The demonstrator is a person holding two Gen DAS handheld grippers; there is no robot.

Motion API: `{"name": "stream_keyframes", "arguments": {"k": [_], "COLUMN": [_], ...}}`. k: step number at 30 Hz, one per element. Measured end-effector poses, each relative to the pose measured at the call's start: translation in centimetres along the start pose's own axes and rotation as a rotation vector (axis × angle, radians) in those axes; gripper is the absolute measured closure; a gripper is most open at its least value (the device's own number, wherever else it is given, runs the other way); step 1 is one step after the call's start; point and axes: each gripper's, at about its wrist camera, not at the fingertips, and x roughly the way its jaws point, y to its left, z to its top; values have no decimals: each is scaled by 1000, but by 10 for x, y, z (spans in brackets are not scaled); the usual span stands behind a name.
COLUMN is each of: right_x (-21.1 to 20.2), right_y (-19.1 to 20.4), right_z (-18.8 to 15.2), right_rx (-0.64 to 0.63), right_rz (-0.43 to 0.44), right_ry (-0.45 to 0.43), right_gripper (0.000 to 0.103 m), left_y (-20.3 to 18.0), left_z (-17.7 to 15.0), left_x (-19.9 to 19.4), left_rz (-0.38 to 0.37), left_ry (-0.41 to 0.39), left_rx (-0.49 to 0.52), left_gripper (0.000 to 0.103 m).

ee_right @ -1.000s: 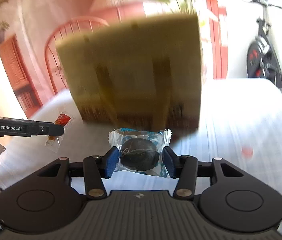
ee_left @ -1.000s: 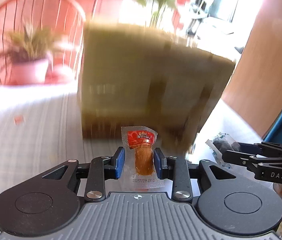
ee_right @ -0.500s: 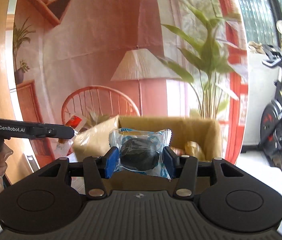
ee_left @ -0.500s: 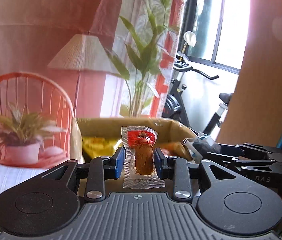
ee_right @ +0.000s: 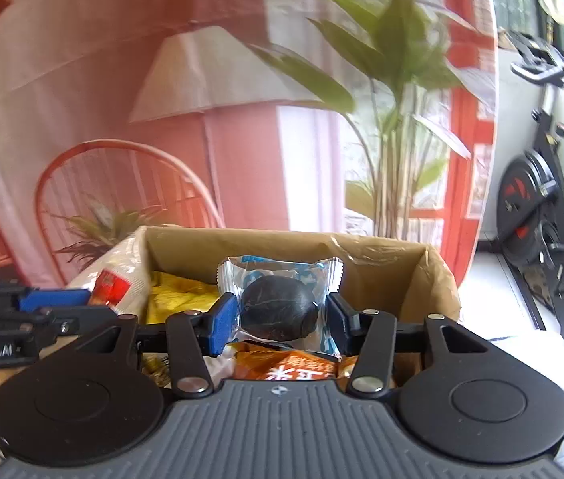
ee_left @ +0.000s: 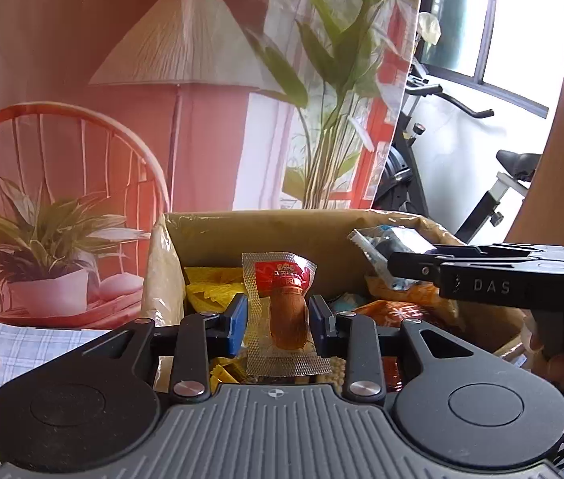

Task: Organize snacks
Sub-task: 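Lift the orange candy and dark candy into the box and open both tools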

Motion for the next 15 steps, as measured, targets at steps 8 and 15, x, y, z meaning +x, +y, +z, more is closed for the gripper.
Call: {"name": "stream_keyframes", "arguments": {"k": [8, 15], "right_x": [-17, -65], "right_y": [-9, -7], "right_z": [-6, -21], "right_rx": [43, 43], "right_rz": [22, 55], "right_ry": [-45, -105], "right_gripper": [42, 42], "left_y": [-6, -9], "left_z": [-2, -10], "left_x": [-11, -40], "left_rz": [-21, -59], "left_ry": [-25, -47], "left_rx": [34, 47], "left_gripper": [45, 45]}}
